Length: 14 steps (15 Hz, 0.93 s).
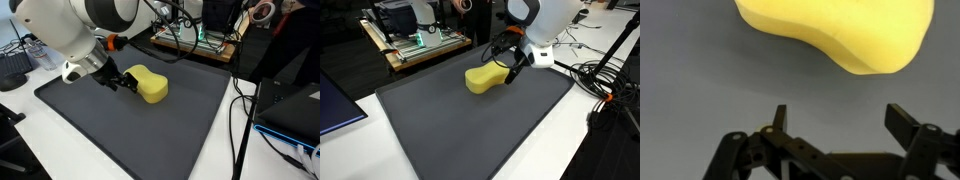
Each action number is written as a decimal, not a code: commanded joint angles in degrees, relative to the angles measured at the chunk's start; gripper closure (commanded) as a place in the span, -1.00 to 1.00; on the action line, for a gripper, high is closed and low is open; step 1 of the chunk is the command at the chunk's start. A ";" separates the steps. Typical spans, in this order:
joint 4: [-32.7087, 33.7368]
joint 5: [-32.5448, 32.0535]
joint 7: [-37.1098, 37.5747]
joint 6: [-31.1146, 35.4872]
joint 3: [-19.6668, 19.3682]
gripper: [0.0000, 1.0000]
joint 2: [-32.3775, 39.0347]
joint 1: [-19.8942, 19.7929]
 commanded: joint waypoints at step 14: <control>-10.57 0.66 -0.61 4.81 0.53 -1.00 -4.68 -4.19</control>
